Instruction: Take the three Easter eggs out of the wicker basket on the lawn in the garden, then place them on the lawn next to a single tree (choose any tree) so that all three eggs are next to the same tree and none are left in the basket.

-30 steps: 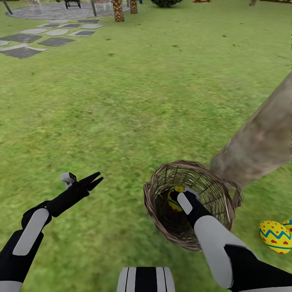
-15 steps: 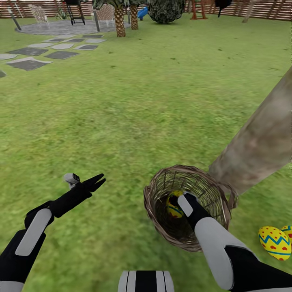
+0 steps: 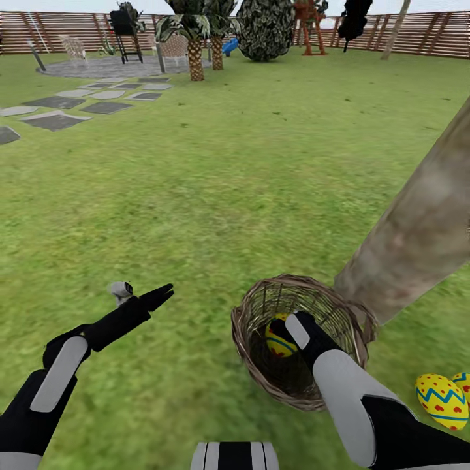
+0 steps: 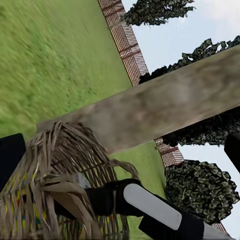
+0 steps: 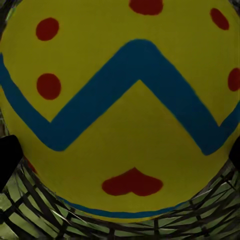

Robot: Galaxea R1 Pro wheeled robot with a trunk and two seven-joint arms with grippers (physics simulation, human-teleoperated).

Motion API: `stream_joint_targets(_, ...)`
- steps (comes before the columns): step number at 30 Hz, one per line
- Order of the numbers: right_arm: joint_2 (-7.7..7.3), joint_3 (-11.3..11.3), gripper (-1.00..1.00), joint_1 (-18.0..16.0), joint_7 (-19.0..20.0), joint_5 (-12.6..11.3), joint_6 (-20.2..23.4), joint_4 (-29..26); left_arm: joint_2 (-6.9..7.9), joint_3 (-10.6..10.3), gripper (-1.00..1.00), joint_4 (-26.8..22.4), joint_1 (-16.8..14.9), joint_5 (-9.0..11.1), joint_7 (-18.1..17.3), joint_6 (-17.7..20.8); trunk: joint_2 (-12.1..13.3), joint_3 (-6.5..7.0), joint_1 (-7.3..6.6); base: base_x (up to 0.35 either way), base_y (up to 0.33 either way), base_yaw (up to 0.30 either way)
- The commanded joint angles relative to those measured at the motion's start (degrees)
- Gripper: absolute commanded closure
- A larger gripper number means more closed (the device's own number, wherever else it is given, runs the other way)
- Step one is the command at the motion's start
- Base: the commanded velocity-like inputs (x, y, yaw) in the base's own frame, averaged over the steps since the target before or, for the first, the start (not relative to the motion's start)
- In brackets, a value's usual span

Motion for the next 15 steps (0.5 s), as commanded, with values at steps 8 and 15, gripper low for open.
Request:
stream_joint_targets(8,-0.82,1.38,1.0,1.43,-0.54,-0.39,0.03,0.11,-3.39,-2.15,-1.0,3.79,-0.03,-7.15,0.06,0.15,0.09,1.74,-0.21,0.0,0.0,0.0)
stream_joint_targets(15,-0.45,1.47,1.0,2.37,-0.44,4.65,0.03,0.07,-3.37,-1.94,-1.0,3.27,-0.03,-7.33,0.06,0.15,0.19,3.29,-0.39,0.0,0.0,0.0)
